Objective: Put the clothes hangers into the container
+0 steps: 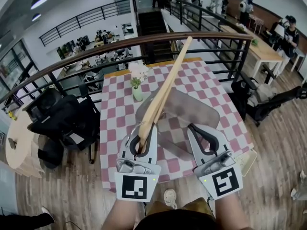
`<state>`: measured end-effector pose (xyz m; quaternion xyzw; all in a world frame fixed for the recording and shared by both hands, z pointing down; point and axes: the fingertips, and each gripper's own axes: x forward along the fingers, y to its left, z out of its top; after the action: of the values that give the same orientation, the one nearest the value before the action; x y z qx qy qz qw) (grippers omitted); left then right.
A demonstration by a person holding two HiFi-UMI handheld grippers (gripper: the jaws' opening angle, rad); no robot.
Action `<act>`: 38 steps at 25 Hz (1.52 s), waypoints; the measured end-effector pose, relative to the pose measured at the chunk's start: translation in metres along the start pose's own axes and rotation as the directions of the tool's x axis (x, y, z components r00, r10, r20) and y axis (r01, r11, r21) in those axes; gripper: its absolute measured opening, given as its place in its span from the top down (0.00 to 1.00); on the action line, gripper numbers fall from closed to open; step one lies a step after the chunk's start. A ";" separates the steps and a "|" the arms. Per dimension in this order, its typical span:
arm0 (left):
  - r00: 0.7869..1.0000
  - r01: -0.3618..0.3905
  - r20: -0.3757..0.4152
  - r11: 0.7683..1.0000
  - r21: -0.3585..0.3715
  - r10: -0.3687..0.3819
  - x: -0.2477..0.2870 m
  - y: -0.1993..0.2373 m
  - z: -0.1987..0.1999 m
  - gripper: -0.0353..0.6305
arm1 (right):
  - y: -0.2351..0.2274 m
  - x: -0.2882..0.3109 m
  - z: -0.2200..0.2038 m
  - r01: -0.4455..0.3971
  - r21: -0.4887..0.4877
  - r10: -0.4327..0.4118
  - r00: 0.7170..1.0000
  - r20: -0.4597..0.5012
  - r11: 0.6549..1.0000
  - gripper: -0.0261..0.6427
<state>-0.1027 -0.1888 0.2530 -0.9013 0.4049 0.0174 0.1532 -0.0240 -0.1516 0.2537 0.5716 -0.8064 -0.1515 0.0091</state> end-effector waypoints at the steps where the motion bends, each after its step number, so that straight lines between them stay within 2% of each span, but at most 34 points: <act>1: 1.000 -0.002 -0.003 1.000 -0.001 0.002 0.001 0.002 -0.002 0.94 | 0.001 0.001 0.000 -0.001 0.000 0.001 1.000 0.003 1.000 0.91; 20: 0.999 -0.027 -0.021 0.999 -0.030 0.027 0.004 0.008 -0.011 0.94 | 0.001 0.009 -0.002 -0.019 -0.018 0.019 1.000 -0.004 1.000 0.91; 28: 0.998 -0.052 -0.044 0.999 0.001 0.052 0.017 0.009 -0.019 0.94 | -0.010 0.026 -0.010 -0.064 -0.015 0.064 0.998 0.012 0.998 0.91; 32: 0.996 -0.063 -0.060 0.996 0.061 0.067 0.030 0.007 -0.022 0.94 | -0.019 0.037 -0.015 -0.103 -0.008 0.104 0.994 0.016 0.995 0.91; 35: 0.992 -0.079 -0.089 0.992 0.098 0.088 0.039 0.009 -0.030 0.94 | -0.030 0.046 -0.021 -0.130 -0.002 0.130 0.991 0.021 0.992 0.91; 38: 0.984 -0.095 -0.140 0.990 0.104 0.109 0.046 0.010 -0.042 0.94 | -0.042 0.054 -0.028 -0.145 0.027 0.145 0.989 0.025 0.989 0.91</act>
<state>-0.0836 -0.2406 0.2835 -0.8697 0.4610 -0.0602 0.1655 0.0014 -0.2205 0.2609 0.5098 -0.8480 -0.1451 0.0027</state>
